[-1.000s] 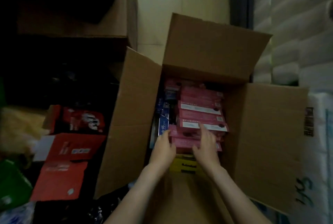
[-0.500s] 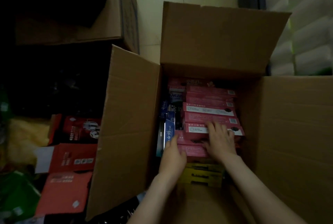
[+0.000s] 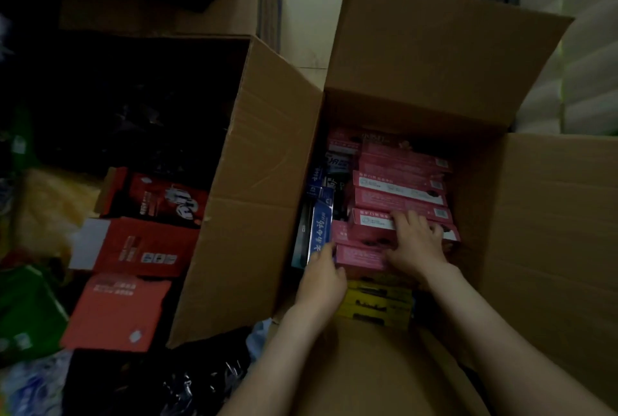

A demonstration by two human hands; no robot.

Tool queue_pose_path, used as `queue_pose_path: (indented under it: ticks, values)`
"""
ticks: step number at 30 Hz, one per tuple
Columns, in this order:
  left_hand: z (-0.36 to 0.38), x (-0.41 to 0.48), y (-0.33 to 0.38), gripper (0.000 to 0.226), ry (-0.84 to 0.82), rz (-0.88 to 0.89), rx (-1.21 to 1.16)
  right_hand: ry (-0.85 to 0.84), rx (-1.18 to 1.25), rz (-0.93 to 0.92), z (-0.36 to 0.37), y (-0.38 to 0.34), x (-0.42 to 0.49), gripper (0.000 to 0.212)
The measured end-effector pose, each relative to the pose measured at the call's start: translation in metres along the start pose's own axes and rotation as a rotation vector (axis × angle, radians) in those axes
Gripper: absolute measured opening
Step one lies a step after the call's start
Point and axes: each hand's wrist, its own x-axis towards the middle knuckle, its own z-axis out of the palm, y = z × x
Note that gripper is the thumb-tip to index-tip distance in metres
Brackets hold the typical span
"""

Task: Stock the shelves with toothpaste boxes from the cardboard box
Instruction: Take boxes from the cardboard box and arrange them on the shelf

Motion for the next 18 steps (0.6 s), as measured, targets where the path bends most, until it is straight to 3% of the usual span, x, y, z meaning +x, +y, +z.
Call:
queue_pose_path:
  ticks: [4,8,12,18]
  values:
    - [0.011,0.002,0.006,0.049,0.004,0.017,-0.01,-0.07,-0.049,0.008,-0.004,0.003,0.008,0.07]
    - [0.008,-0.004,0.02,0.06,-0.022,0.032,-0.023,-0.106,-0.139,-0.185,-0.001,0.004,-0.005,0.061]
    - [-0.011,-0.033,0.036,0.075,-0.07,0.101,-0.112,-0.177,0.07,-0.256,-0.037,-0.004,-0.039,0.063]
    - [-0.079,-0.143,0.102,0.04,-0.045,0.24,-0.3,-0.18,0.287,-0.38,-0.166,-0.042,-0.141,0.057]
